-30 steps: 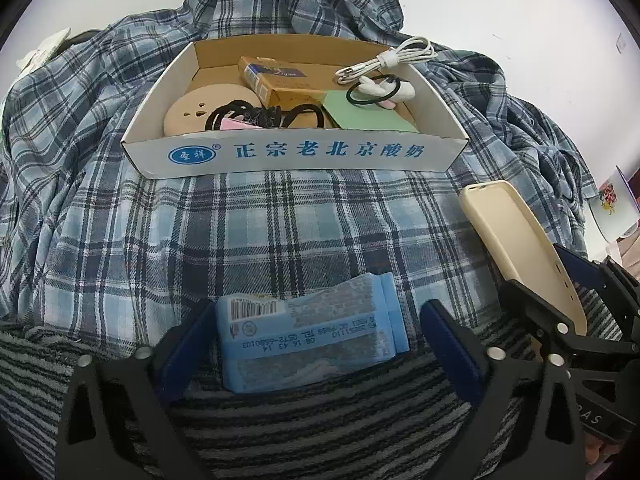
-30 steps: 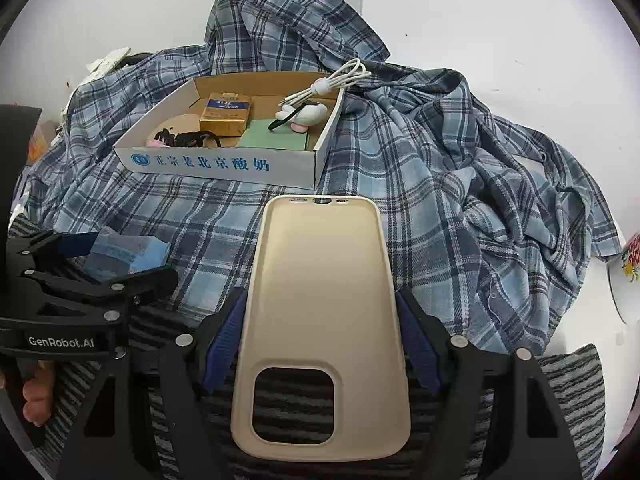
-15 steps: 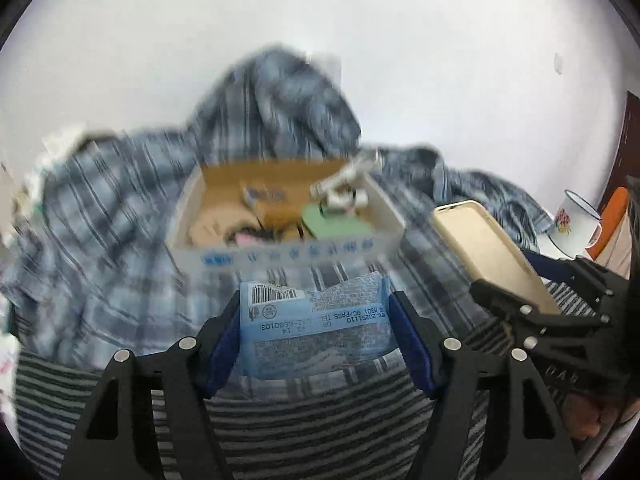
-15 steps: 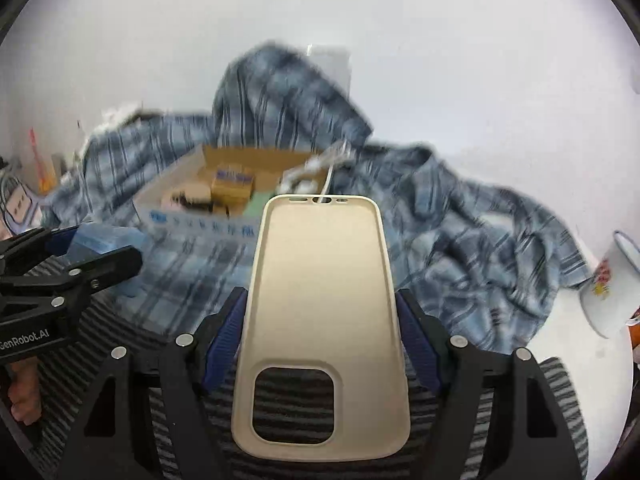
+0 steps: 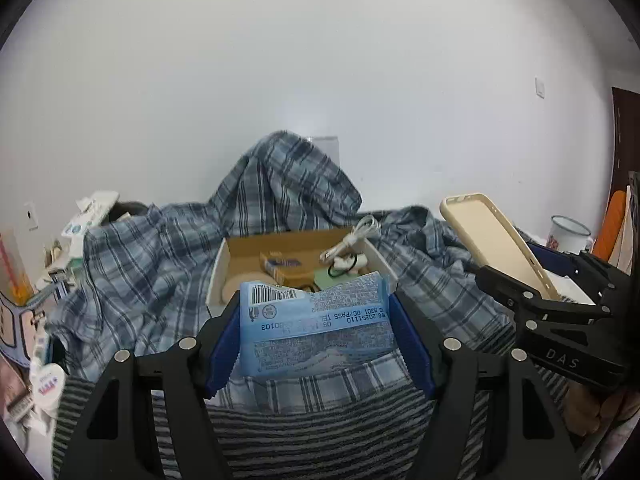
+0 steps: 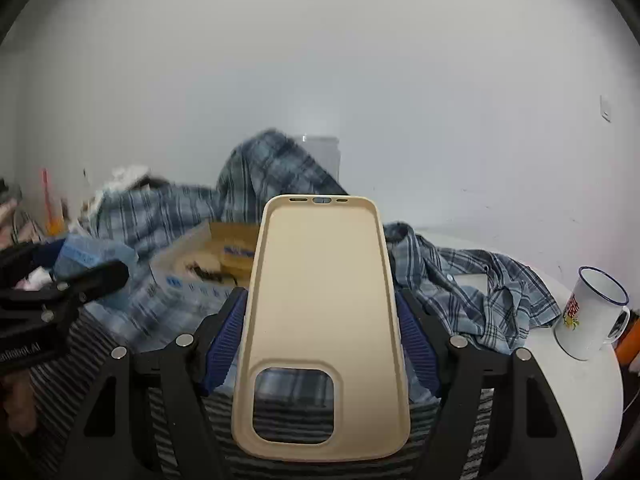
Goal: Organize soft objects
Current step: 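Carry packet and case over the box, lower packet and open left tool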
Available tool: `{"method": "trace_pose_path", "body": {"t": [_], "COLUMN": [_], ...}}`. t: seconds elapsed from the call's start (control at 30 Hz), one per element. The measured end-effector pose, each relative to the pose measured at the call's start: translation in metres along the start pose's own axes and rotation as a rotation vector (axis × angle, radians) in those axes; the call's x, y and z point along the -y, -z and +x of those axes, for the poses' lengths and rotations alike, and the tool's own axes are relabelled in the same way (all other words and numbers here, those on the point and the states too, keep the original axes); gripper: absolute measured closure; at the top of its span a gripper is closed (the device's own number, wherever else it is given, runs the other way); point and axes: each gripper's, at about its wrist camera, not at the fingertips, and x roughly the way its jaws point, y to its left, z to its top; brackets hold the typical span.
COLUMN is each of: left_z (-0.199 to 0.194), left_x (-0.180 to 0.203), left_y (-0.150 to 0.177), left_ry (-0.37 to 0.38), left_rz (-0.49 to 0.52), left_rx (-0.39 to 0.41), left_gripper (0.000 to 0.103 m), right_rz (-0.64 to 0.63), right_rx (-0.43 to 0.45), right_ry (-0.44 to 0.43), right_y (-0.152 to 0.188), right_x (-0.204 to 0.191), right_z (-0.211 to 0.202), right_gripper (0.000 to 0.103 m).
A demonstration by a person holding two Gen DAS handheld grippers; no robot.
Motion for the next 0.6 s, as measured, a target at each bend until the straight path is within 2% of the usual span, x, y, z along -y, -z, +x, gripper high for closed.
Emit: {"method": "trace_pose_path", "body": {"t": [0.13, 0.2, 0.33, 0.5, 0.6], "left_z": [-0.008, -0.004, 0.013, 0.038, 0.061], "left_x": [-0.008, -0.015, -0.029, -0.044, -0.054], "left_y": [-0.028, -0.047, -0.086, -0.125, -0.136], "left_ry": [-0.001, 0.01, -0.03, -0.02, -0.005], "left_rz": [0.018, 0.01, 0.01, 0.005, -0.045], "left_rx": [0.055, 0.078, 0.159, 0.228, 0.226], "left_gripper": [0.031, 0.031, 0.031, 0.031, 0.031], "right_rz": [0.026, 0.025, 0.025, 0.019, 0.03], "right_rx": [0.046, 0.086, 0.149, 0.177, 0.194], "right_ry": [-0.042, -0.035, -0.006, 0.024, 0.064], "right_y": [-0.032, -0.054, -0.096, -0.132, -0.141], "right_x": [-0.005, -0.008, -0.012, -0.019, -0.021], "right_z": [-0.008, -0.009, 0.003, 0.037, 0.066], "right_gripper": [0.031, 0.031, 0.031, 0.031, 0.031]}}
